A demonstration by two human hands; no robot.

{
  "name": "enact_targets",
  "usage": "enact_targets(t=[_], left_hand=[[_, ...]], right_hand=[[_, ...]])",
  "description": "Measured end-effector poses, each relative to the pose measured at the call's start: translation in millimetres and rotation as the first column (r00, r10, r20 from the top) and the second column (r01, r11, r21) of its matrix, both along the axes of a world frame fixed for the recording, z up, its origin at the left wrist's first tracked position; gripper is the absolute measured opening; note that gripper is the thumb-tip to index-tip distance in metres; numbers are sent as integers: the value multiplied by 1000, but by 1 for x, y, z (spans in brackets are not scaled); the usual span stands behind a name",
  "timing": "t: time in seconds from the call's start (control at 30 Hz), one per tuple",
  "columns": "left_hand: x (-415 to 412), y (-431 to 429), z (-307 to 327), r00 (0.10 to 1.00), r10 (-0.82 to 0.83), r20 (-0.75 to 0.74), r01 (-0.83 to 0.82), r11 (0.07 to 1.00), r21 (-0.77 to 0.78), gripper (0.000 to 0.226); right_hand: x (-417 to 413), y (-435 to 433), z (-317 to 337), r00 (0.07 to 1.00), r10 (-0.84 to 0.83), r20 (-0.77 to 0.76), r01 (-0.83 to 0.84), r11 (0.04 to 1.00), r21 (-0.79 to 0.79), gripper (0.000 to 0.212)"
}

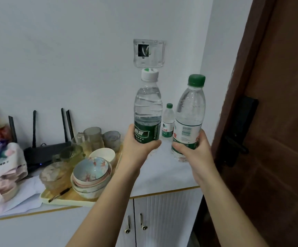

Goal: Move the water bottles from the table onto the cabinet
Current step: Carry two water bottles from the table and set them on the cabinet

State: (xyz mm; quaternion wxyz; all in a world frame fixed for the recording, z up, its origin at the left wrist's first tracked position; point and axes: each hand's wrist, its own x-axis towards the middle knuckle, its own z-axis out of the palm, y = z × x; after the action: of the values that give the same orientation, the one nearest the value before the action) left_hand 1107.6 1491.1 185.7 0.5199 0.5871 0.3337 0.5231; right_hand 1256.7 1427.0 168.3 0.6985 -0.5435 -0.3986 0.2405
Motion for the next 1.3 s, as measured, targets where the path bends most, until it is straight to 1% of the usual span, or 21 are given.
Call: enact_targets(t=[0.13,0.23,0.37,0.5,0.7,0.8,1.0,1.07,1.2,1.3], left_hand=[[30,32,-34,999,38,-34,-39,998,-56,57],[53,54,-60,995,86,-56,-91,992,-90,57],[83,82,-90,983,164,-79,-173,976,-129,56],[99,104,-119,966,224,-131,-244,956,-164,62],[102,130,-158,927,291,-237,-339,920,-197,70],[102,142,-169,923,275,-271,-337,916,-218,69],[107,165,-177,940,203,-274,-262,944,-199,68],[106,171,-180,938,176,-298,-236,955,-179,70],[98,174,-183,905,120,-408,-194,970,-144,72],[91,168,-184,842,172,-511,-238,969,-66,74]], right_hand=[[32,43,-38,1000,20,-4,-21,996,-90,63],[58,78,-64,999,48,-13,-49,992,-120,61],[85,117,-93,992,128,-4,-128,981,-149,61],[101,147,-124,978,204,29,-194,958,-210,61],[107,175,-160,976,206,71,-176,937,-301,61],[108,185,-168,979,187,80,-152,933,-325,62],[112,203,-173,978,176,111,-129,932,-339,64],[114,207,-173,976,190,110,-142,928,-344,66],[124,204,-178,957,246,152,-176,912,-372,70],[132,198,-184,947,219,235,-120,919,-376,69]])
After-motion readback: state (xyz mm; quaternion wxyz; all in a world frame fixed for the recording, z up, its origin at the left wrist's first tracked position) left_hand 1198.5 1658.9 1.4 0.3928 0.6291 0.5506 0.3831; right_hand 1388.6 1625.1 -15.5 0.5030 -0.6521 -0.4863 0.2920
